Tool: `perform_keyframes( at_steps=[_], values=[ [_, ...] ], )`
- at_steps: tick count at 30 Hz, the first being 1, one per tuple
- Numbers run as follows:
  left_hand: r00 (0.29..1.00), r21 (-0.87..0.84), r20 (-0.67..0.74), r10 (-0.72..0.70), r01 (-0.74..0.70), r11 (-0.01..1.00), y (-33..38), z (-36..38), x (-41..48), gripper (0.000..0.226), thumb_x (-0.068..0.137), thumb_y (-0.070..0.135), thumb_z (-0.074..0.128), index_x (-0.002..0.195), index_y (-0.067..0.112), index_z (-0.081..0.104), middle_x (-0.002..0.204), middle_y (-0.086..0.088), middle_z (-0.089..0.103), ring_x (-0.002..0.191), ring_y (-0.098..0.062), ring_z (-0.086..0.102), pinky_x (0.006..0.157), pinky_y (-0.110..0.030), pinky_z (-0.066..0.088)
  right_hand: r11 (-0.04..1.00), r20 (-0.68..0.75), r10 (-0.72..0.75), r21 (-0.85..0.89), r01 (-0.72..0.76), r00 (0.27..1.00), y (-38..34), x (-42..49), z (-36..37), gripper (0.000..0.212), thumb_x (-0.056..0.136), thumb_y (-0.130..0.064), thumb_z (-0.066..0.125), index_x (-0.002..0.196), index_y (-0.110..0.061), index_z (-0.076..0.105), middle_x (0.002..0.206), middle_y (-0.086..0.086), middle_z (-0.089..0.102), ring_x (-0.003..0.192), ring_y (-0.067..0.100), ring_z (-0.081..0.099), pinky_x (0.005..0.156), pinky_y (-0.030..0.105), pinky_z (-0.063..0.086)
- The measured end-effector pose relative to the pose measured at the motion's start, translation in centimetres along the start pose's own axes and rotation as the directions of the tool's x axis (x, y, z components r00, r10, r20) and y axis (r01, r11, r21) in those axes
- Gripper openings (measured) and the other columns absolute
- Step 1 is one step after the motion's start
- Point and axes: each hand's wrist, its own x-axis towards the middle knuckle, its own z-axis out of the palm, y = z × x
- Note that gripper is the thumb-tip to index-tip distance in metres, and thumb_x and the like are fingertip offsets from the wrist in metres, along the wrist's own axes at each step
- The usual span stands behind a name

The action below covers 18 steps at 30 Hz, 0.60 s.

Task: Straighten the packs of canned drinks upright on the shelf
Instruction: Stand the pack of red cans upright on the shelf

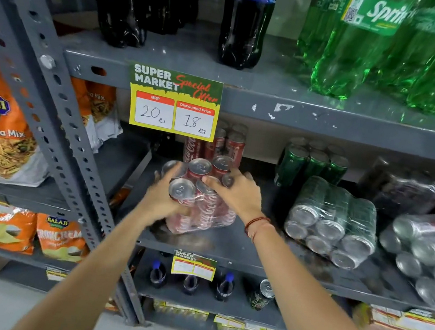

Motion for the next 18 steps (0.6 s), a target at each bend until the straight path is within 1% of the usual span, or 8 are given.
perform_keyframes(
  at_steps=[2,3,6,9,11,13,15,18],
  values=[
    [0.984,0.091,0.178,0.014,-0.031,0.995,0.3,-2.0,1.4,0.112,0.060,0.000,0.080,0.142,0.043,0.019,0.139,0.001,0.048,0.123,-0.019,0.049,0.102,-0.045,0.043,0.997,-0.082,0.045,-0.058,-0.050,0.996,-0.9,-1.7,0.9,0.082,0.074,-0.076,0.049,0.139,-0.027,0.038,0.117,0.018,0.054,0.103,0.041,0.059,0.086,0.041,0.049],
    [0.973,0.146,0.229,0.011,-0.046,0.988,0.5,-2.6,2.0,0.111,0.063,-0.002,0.078,0.144,0.041,0.017,0.143,0.002,0.042,0.126,-0.018,0.046,0.102,-0.042,0.043,0.994,-0.108,0.065,-0.080,-0.074,0.992,-1.3,-2.3,1.2,0.085,0.076,-0.076,0.047,0.142,-0.025,0.033,0.118,0.019,0.051,0.103,0.042,0.058,0.084,0.041,0.049],
    [0.966,0.284,0.256,-0.023,-0.052,0.957,0.4,-3.4,3.1,0.115,0.056,0.011,0.082,0.137,0.056,0.014,0.152,0.007,0.030,0.131,-0.017,0.039,0.103,-0.043,0.043,0.989,-0.105,0.130,-0.053,-0.136,0.986,-2.0,-2.9,1.5,0.086,0.079,-0.073,0.045,0.146,-0.023,0.024,0.126,0.020,0.045,0.108,0.044,0.055,0.086,0.044,0.047],
    [0.956,0.323,0.293,-0.026,-0.074,0.943,-0.3,-3.7,3.9,0.114,0.054,0.018,0.083,0.129,0.069,0.013,0.151,0.009,0.031,0.128,-0.018,0.043,0.100,-0.044,0.046,0.986,-0.104,0.165,-0.009,-0.167,0.981,-2.3,-3.0,1.6,0.086,0.080,-0.071,0.046,0.147,-0.024,0.021,0.126,0.021,0.045,0.110,0.044,0.054,0.088,0.045,0.046],
    [0.954,0.337,0.298,-0.006,-0.100,0.936,0.1,-3.7,3.6,0.114,0.052,0.021,0.082,0.125,0.073,0.011,0.152,0.009,0.030,0.129,-0.018,0.042,0.101,-0.044,0.045,0.988,-0.119,0.154,0.005,-0.155,0.981,-2.3,-3.0,1.7,0.086,0.080,-0.070,0.048,0.147,-0.023,0.022,0.124,0.021,0.047,0.108,0.045,0.055,0.087,0.045,0.047],
    [0.964,0.361,0.266,0.007,-0.106,0.926,0.5,-3.4,3.1,0.116,0.057,0.015,0.082,0.133,0.064,0.009,0.153,0.007,0.026,0.133,-0.019,0.037,0.103,-0.043,0.043,0.990,-0.106,0.139,0.021,-0.138,0.985,-2.1,-2.9,1.5,0.086,0.079,-0.071,0.049,0.146,-0.023,0.025,0.123,0.022,0.047,0.107,0.046,0.055,0.087,0.045,0.047],
    [0.978,0.365,0.210,0.023,-0.100,0.926,0.5,-2.9,2.7,0.114,0.063,0.006,0.080,0.140,0.053,0.009,0.153,0.003,0.027,0.133,-0.019,0.037,0.101,-0.041,0.044,0.992,-0.086,0.129,0.021,-0.127,0.988,-2.0,-2.6,1.3,0.086,0.078,-0.072,0.049,0.146,-0.023,0.026,0.126,0.022,0.046,0.109,0.046,0.054,0.088,0.045,0.047],
    [0.987,0.396,0.154,0.047,-0.105,0.912,0.6,-2.5,2.1,0.110,0.067,0.003,0.077,0.144,0.045,0.010,0.155,-0.001,0.023,0.136,-0.023,0.034,0.100,-0.035,0.041,0.990,-0.016,0.132,0.060,-0.131,0.991,-2.0,-2.6,1.0,0.087,0.077,-0.074,0.047,0.146,-0.025,0.024,0.135,0.022,0.040,0.116,0.046,0.050,0.094,0.047,0.044]
  ],
)
